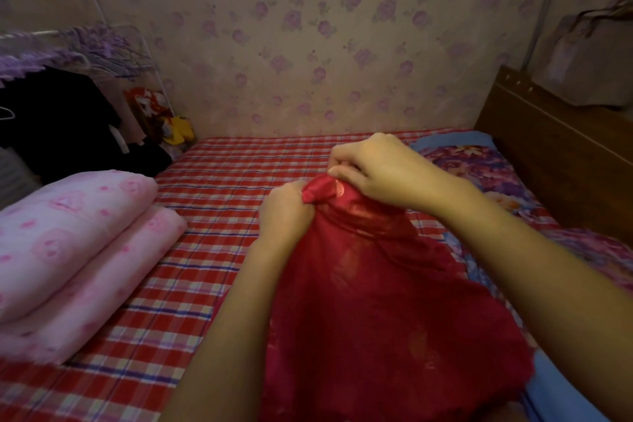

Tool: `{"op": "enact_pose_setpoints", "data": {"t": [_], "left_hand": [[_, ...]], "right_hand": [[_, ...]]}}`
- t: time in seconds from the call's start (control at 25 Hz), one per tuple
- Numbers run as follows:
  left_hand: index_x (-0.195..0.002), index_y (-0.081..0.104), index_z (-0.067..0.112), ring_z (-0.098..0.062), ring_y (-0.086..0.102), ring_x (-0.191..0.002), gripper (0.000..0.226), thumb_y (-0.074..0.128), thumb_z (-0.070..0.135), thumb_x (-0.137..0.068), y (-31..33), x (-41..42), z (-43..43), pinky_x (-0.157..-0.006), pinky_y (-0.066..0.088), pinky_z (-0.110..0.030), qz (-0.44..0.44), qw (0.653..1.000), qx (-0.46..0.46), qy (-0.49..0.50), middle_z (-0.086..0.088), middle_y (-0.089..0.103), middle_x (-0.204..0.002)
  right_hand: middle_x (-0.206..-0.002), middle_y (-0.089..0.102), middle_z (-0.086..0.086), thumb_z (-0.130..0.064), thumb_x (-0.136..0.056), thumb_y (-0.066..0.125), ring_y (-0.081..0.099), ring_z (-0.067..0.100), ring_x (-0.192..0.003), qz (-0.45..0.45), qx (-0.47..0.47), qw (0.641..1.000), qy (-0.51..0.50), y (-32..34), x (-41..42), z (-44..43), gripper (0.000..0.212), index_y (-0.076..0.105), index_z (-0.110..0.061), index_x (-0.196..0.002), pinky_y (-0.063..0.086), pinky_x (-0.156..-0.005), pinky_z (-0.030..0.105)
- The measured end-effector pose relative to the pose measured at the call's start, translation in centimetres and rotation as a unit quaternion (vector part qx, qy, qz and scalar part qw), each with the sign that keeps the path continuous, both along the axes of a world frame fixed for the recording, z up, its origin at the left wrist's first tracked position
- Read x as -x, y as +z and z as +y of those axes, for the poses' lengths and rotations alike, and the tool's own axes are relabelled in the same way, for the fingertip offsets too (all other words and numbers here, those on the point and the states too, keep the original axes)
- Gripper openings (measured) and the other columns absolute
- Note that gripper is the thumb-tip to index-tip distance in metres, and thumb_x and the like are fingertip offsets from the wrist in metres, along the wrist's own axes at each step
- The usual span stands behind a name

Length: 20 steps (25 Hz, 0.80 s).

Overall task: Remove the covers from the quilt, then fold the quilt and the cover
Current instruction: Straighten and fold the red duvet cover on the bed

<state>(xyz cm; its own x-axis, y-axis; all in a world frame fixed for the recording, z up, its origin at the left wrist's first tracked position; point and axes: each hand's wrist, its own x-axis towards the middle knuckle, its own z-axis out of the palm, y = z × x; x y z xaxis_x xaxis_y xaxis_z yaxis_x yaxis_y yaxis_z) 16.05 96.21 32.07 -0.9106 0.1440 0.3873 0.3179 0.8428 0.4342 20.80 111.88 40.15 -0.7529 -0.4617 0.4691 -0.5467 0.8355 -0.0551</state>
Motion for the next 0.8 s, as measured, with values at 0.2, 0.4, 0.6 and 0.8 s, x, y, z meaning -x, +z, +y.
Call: {"op": "enact_pose_setpoints", "data": {"t": [0.2, 0.4, 0.6, 0.8], "left_hand": [[-0.063, 0.053, 0.010, -0.005, 0.043, -0.058, 0.031, 0.041, 0.008, -0.091, 1.2, 1.3, 0.1, -0.045, 0.034, -0.017, -0.102, 0.925, -0.365, -0.006, 0.014, 0.052, -0.040], [-0.073, 0.056, 0.004, -0.001, 0.060, -0.051, 0.028, 0.041, 0.015, -0.094, 0.5, 1.4, 0.3, -0.051, 0.045, -0.016, -0.183, 0.852, -0.487, 0.059, -0.002, 0.066, -0.052], [-0.091, 0.065, 0.012, -0.024, 0.065, -0.087, 0.021, 0.063, -0.005, -0.080, -1.6, 0.9, -1.5, -0.081, 0.051, -0.034, -0.373, 0.899, -0.167, -0.158, -0.006, 0.069, -0.087], [-0.081, 0.064, 0.016, 0.006, 0.053, -0.054, 0.024, 0.056, -0.006, -0.084, 0.3, -0.1, 4.0, -0.056, 0.044, -0.026, -0.189, 0.924, -0.184, -0.276, 0.007, 0.060, -0.064]], "right_hand": [[-0.081, 0.066, -0.002, -0.034, -0.072, 0.078, 0.061, 0.016, -0.078, -0.287, -0.008, 0.958, -0.012, -5.8, 1.5, 2.3, 0.022, 0.063, -0.018, -0.077, 0.049, -0.075, 0.033], [-0.073, 0.060, -0.013, -0.007, -0.089, 0.061, 0.054, 0.001, -0.068, -0.364, 0.369, 0.850, 0.094, -9.7, 0.9, 4.0, 0.005, 0.057, -0.009, -0.087, 0.042, -0.066, 0.015], [-0.060, 0.050, -0.004, -0.019, -0.085, 0.065, 0.043, 0.003, -0.058, 0.004, 0.254, 0.964, -0.072, -4.0, -0.5, 6.4, 0.006, 0.060, -0.016, -0.086, 0.030, -0.055, 0.016], [-0.066, 0.052, -0.010, -0.032, -0.078, 0.072, 0.054, 0.010, -0.070, -0.107, 0.063, 0.986, -0.111, -2.8, 0.4, 4.6, 0.013, 0.065, -0.022, -0.082, 0.030, -0.059, 0.026]]}}
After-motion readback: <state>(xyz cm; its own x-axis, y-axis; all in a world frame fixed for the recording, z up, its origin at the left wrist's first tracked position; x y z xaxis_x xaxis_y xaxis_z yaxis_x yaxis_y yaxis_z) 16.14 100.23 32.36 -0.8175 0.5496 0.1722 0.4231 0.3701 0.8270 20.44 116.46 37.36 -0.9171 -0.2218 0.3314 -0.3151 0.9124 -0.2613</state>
